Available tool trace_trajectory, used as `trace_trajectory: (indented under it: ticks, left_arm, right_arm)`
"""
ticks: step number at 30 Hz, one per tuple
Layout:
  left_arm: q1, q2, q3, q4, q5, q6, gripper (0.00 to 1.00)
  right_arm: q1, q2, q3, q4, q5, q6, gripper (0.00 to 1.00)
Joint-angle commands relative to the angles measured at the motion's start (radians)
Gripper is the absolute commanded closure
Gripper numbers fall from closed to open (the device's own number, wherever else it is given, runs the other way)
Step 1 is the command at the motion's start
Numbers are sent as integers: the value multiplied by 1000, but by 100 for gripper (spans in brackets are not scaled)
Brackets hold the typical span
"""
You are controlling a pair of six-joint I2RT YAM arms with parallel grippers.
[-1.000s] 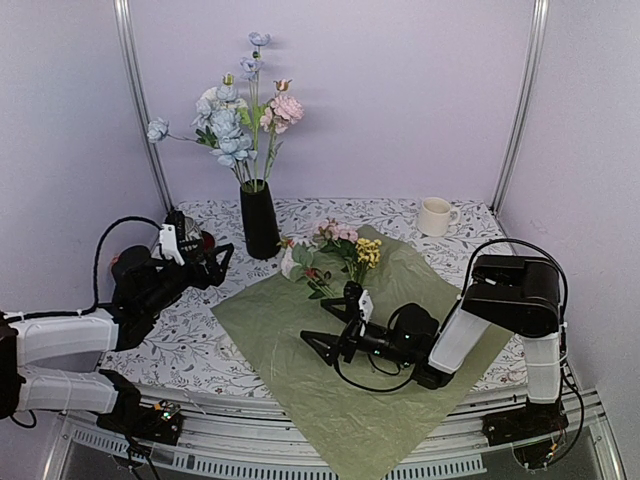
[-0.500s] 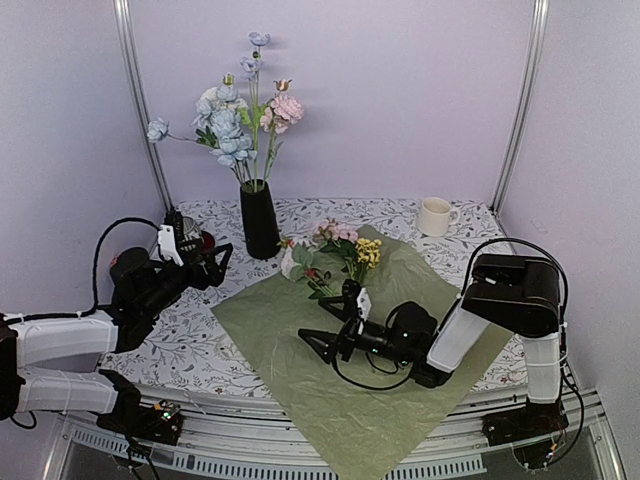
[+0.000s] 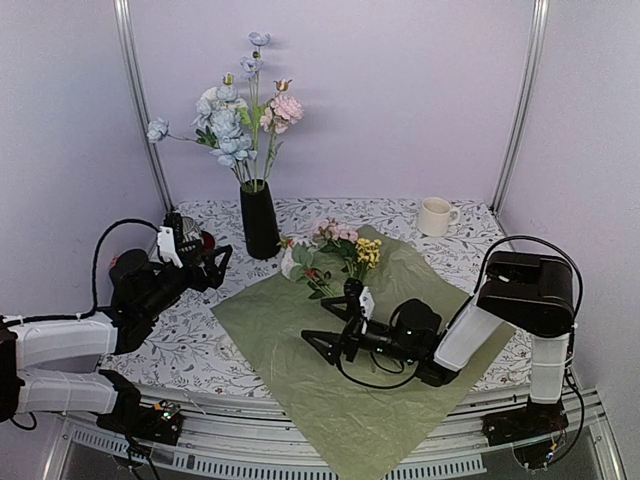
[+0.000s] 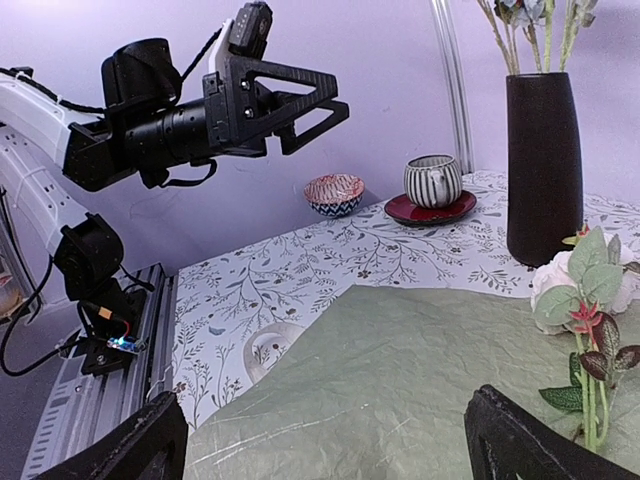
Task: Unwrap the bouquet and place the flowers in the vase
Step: Pick up the fake flower from the flattened wrapping paper.
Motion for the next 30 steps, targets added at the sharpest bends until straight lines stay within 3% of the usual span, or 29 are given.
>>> trace_trajectory:
  ticks: [1,6,17,25,30]
  left_arm:
    - [-9,-13,-11,34,-5,14,2]
    - [-8,-19,-15,36,-7,13,2]
    - [-9,-21,-18,40,-10,13,2]
    - [-9,-32,-18,20,-61,-5,2]
    - [-7,-20,-6,1,-108,-33,2]
  right_arm:
    - [-12,-49,-80,142,80,53,1]
    - [-42,-52,-141,232,97,135,1]
    - [-44,-104,-101,51,129,154,1]
    - [-43,-192,-76,-188,261,213,1]
    - [-43,-311,9,-567,442,257,1]
